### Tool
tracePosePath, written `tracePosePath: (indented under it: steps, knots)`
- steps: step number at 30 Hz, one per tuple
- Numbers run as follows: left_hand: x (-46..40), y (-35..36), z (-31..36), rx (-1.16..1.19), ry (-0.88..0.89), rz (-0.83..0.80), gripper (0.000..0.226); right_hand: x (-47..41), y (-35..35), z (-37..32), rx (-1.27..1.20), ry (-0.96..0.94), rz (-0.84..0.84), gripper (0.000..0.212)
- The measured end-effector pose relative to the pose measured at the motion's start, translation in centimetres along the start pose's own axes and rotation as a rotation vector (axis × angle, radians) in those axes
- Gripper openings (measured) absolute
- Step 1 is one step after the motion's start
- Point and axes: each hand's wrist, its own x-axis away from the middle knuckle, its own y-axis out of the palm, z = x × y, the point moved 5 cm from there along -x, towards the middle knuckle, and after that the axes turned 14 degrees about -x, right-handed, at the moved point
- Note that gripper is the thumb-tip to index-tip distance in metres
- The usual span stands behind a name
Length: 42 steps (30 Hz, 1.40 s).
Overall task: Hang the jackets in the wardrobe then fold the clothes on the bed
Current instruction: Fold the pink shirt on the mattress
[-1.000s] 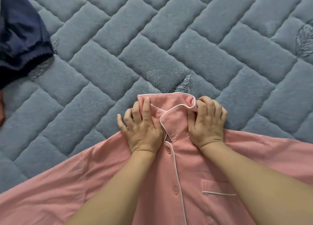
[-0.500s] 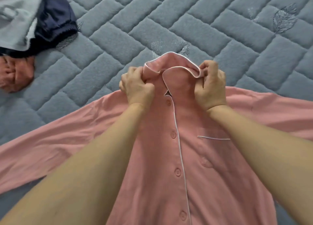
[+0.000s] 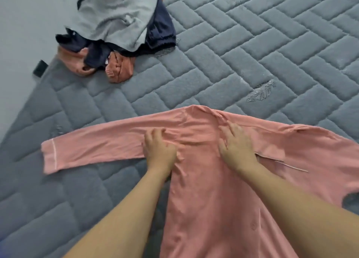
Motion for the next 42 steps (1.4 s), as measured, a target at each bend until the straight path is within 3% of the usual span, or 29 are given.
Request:
tracePosePath:
  steps: [3, 5, 8, 12, 15, 17, 19, 22, 27, 30, 33, 36, 39, 42]
  knots:
    - [-1.3, -5.1, -10.4, 0.243, -0.631, 0.143, 0.048, -1.6, 6.9, -9.2, -0.008, -0.102, -0.240, 0.055]
    - [-1.6, -6.8, -15.9, 0.650, -0.919, 0.178, 0.051, -1.9, 11.3, -14.5, -0.010, -0.133, -0.368, 0.058]
    - [-2.8, -8.2, -20.5, 1.086, -0.992, 0.152, 0.031, -1.6, 17.4, -18.2, 0.115, -0.090, -0.547, 0.060]
    - [-4.7, -8.6, -22.5, 1.265, -1.018, 0.141, 0.007, -1.2, 22.0, -16.9, 0.273, -0.052, -0.575, 0.072]
    - [-5.6, -8.6, -22.8, 1.286, -1.048, 0.161, 0.010, -1.4, 22.3, -16.6, 0.218, -0.091, -0.589, 0.072]
    - [-5.7, -9.0, -22.5, 1.259, -1.040, 0.237, 0.029, -1.3, 20.3, -16.6, 0.086, -0.150, -0.564, 0.065]
    - [-5.7, -9.9, -21.3, 1.121, -0.982, 0.366, 0.041, -0.7, 16.7, -15.6, -0.040, -0.187, -0.426, 0.060]
    - [-5.7, -11.4, -16.3, 0.775, -0.789, 0.472, 0.036, 0.8, 10.9, -10.3, -0.054, -0.066, -0.292, 0.059]
    - [-4.4, -8.6, -1.0, 0.377, -0.271, 0.363, 0.012, 2.1, 0.7, 3.0, -0.032, 0.225, -0.178, 0.056]
    - [-0.8, -4.0, 9.2, 0.331, 0.034, 0.325, 0.011, 3.5, -4.2, 9.4, -0.182, 0.274, -0.106, 0.048]
    - [4.4, 2.6, 18.2, 0.351, 0.313, 0.194, 0.008, 5.9, -8.3, 15.6, -0.292, 0.336, 0.044, 0.041]
    - [10.6, 10.2, 24.8, 0.262, 0.541, -0.035, 0.025, 8.7, -11.8, 22.8, -0.437, 0.555, 0.214, 0.037]
    - [16.2, 18.1, 26.6, -0.220, 0.744, -0.294, 0.042, 12.5, -14.5, 29.9, -0.701, 0.900, 0.502, 0.035]
    - [18.7, 21.2, 25.3, -0.620, 0.732, -0.252, 0.053, 15.6, -15.9, 34.9, -1.040, 1.110, 0.769, 0.018]
